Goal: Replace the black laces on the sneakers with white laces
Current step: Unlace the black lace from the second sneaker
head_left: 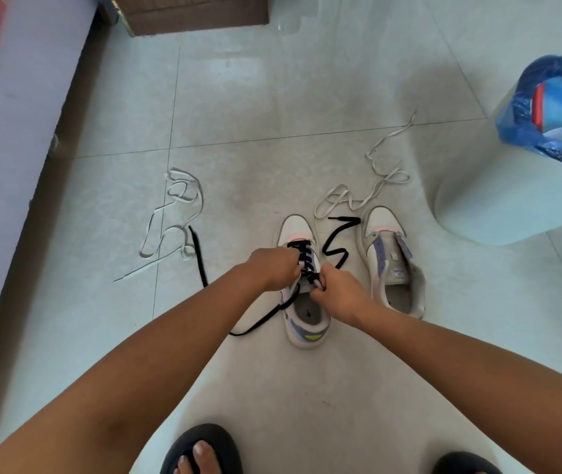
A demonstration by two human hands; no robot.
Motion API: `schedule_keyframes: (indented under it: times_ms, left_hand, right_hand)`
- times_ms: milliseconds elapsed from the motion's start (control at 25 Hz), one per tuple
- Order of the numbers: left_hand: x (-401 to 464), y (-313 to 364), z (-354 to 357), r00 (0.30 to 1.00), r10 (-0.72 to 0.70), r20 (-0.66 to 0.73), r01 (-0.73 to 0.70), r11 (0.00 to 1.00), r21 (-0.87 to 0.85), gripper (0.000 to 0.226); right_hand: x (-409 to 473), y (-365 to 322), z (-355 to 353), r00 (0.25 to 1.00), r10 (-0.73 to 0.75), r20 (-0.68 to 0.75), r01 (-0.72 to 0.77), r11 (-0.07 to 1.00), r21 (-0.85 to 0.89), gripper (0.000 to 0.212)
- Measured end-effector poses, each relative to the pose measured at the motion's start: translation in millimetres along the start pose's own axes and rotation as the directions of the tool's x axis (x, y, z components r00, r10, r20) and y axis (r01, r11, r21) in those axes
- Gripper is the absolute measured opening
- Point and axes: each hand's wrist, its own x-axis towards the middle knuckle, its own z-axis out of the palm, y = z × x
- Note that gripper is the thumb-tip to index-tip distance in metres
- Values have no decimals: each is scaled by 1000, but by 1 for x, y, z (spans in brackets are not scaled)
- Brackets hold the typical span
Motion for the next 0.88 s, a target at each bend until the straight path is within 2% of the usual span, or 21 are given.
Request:
schedule_keyframes:
  times_ms: [80, 160, 280, 320, 360, 400, 440, 480, 520, 560, 600, 680, 720, 760, 800, 840, 880]
  left_hand:
    - [1, 0, 0, 996, 87, -3, -85, 979, 188, 20]
    - [0, -3, -1, 985, 173, 1, -166, 942, 291, 24]
    - [0, -11, -8, 952, 289, -99, -220, 875, 432, 25]
    - [0, -13, -9, 952, 262, -160, -174, 889, 423, 24]
    - [0, -13, -5, 956, 188, -225, -101, 932, 349, 22]
    - [0, -11, 0, 969, 52, -242, -12, 987, 163, 20]
    - [0, -8, 4, 977, -96, -192, 82, 994, -78, 21]
    - [0, -5, 7, 975, -219, -43, 192, 922, -336, 25]
    - [0, -5, 10, 962, -250, 112, 269, 791, -550, 29]
    - [-1, -7, 12, 955, -218, 203, 297, 684, -666, 32]
    - [-2, -8, 13, 958, -174, 226, 285, 633, -720, 34]
    - [-3, -13, 12, 981, -135, 139, 193, 632, -751, 36]
    - [-3, -15, 11, 989, -136, 66, 141, 684, -716, 36]
    - [-3, -17, 10, 993, -120, -21, 82, 786, -612, 34]
    - [-4, -21, 7, 992, -74, -105, 30, 926, -375, 29]
    - [-4, -26, 5, 984, -23, -175, 13, 998, -54, 20]
    - [-2, -31, 3, 977, 38, -210, 11, 974, 225, 14]
  right_hand:
    - [0, 0, -1, 1000, 6, 19, -6, 1000, -5, 28]
    - [-2, -2, 0, 999, 1, 44, 0, 1000, -18, 20]
    - [-1, -8, 1, 1000, -5, 28, 4, 1000, 21, 16]
    - [1, -12, 0, 1000, -6, 16, 6, 1000, 28, 15]
    - [4, -15, -2, 1000, -9, 8, 9, 1000, 26, 16]
    - [6, -17, -3, 1000, -4, 5, 4, 1000, 18, 20]
    - [7, -18, -3, 1000, 6, 3, -6, 1000, 10, 24]
    - [8, -18, -3, 1000, 16, 2, -16, 1000, 6, 26]
    - [8, -18, -1, 1000, 20, -1, -20, 1000, 4, 26]
    - [7, -18, 0, 1000, 22, -1, -22, 1000, -3, 25]
    - [6, -18, 1, 1000, 19, -2, -19, 1000, -13, 25]
    - [7, -19, 0, 1000, 21, -1, -21, 999, -29, 26]
    - [7, -19, -2, 1000, 24, 4, -24, 999, -27, 27]
    - [6, -19, -3, 1000, 25, 14, -25, 999, -21, 26]
    - [5, -19, -4, 999, 22, 26, -21, 1000, -14, 25]
    - [4, -19, -4, 999, 17, 39, -17, 1000, -6, 23]
    - [2, -20, -3, 999, 10, 51, -10, 1000, 0, 19]
